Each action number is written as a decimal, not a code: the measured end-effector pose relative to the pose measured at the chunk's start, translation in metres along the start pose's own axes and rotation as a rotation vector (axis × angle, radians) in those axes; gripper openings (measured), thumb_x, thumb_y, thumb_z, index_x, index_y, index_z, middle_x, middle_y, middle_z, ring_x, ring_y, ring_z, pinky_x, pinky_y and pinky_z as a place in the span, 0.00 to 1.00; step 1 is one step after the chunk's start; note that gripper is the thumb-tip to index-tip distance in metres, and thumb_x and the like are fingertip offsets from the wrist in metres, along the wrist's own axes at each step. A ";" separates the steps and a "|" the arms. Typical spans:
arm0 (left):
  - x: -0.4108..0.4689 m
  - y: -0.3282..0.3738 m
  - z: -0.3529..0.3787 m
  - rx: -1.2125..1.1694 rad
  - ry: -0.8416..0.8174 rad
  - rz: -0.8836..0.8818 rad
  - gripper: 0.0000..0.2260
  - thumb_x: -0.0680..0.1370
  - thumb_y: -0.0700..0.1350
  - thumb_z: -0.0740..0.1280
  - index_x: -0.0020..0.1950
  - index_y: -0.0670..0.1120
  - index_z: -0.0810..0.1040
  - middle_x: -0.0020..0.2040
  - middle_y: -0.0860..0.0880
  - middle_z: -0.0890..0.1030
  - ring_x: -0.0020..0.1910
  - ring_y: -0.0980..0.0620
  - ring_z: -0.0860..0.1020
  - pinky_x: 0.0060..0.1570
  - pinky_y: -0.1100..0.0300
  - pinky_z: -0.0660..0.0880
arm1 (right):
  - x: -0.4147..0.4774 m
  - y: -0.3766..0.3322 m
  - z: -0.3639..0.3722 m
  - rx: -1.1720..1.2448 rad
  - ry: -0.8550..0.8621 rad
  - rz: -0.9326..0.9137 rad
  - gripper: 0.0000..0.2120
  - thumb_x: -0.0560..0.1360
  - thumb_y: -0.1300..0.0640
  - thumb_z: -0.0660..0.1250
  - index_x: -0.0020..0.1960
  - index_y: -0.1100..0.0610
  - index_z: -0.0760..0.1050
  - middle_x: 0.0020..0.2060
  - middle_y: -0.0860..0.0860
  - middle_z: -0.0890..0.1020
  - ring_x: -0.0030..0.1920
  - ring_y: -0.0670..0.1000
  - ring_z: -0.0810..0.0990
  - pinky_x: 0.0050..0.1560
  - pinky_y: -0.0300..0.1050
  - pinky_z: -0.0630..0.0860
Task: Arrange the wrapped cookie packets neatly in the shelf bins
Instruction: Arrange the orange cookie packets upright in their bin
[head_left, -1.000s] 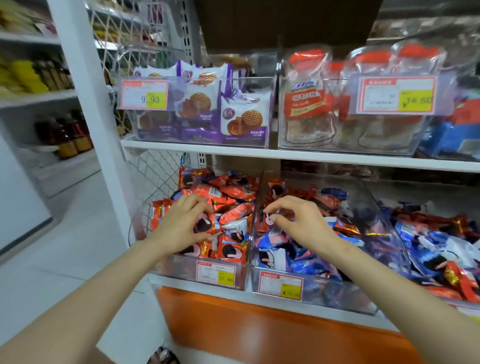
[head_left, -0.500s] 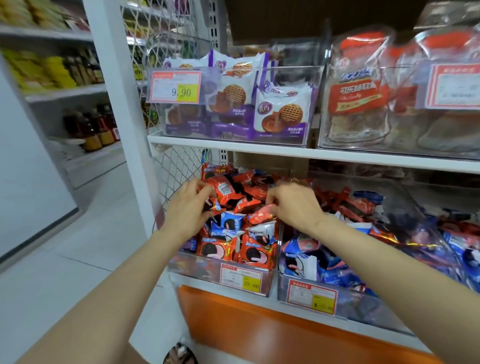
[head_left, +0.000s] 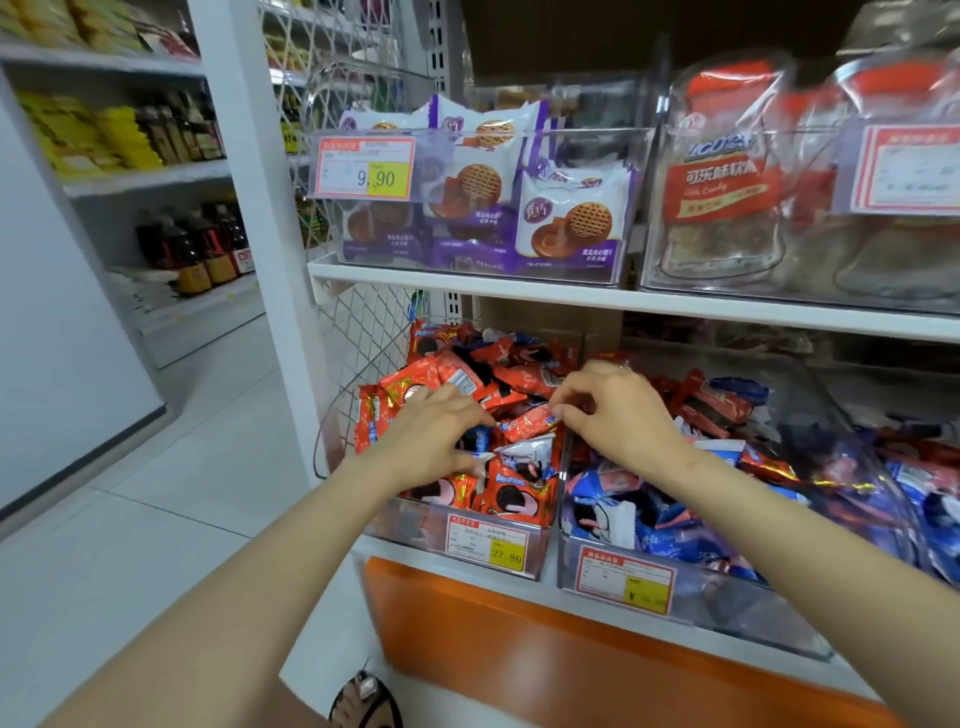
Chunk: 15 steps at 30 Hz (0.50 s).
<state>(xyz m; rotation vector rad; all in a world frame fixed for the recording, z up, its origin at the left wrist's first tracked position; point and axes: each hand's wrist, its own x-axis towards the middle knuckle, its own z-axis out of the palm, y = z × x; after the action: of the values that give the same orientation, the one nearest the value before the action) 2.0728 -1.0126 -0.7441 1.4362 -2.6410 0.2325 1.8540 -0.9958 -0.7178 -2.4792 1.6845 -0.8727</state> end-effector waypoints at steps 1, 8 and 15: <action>0.002 0.003 -0.001 0.036 -0.017 -0.005 0.27 0.72 0.59 0.68 0.68 0.53 0.70 0.64 0.56 0.72 0.62 0.54 0.65 0.54 0.60 0.57 | -0.003 0.001 -0.001 0.025 0.013 0.000 0.04 0.74 0.54 0.69 0.46 0.52 0.82 0.42 0.49 0.77 0.45 0.50 0.75 0.47 0.45 0.71; 0.008 0.014 -0.005 0.028 0.035 -0.053 0.08 0.75 0.49 0.68 0.53 0.50 0.78 0.55 0.54 0.76 0.57 0.53 0.68 0.50 0.59 0.57 | -0.015 0.000 -0.003 0.088 -0.018 0.002 0.04 0.75 0.56 0.68 0.48 0.52 0.82 0.41 0.47 0.77 0.46 0.49 0.74 0.46 0.42 0.67; 0.002 0.007 -0.005 -0.139 0.184 -0.084 0.02 0.75 0.44 0.67 0.44 0.48 0.79 0.47 0.54 0.77 0.51 0.55 0.71 0.50 0.61 0.60 | -0.020 -0.006 -0.001 0.116 -0.040 -0.025 0.05 0.75 0.56 0.68 0.48 0.53 0.81 0.42 0.47 0.76 0.45 0.48 0.72 0.48 0.44 0.68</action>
<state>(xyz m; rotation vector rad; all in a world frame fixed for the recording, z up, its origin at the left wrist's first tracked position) 2.0655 -1.0095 -0.7390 1.4053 -2.3949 0.1612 1.8534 -0.9761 -0.7234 -2.4296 1.5480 -0.8897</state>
